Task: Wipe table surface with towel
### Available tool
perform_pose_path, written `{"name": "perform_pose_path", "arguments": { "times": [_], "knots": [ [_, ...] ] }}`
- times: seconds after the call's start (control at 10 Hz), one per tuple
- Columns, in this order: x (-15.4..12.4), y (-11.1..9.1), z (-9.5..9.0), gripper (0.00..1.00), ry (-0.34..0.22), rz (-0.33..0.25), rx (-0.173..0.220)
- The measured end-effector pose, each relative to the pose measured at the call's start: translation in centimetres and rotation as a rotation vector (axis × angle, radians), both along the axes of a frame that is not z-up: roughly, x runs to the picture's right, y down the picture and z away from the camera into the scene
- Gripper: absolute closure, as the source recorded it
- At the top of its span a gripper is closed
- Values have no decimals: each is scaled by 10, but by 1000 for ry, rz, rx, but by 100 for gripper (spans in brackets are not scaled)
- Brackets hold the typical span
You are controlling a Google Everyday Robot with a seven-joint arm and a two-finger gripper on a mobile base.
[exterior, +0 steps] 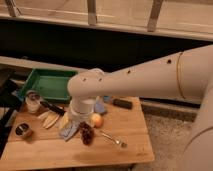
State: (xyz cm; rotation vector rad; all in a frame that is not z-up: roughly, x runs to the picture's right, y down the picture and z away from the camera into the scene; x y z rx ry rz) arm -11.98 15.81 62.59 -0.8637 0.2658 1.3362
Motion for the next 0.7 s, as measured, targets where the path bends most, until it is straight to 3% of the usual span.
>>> {"name": "perform_pose_path", "arguments": {
  "times": [0.3,0.5,0.7],
  "knots": [
    [3,-2,1,20,3,5,11],
    [-4,-17,2,20,0,-21,51],
    [-29,-38,8,20,-17,-71,93]
  ]
}}
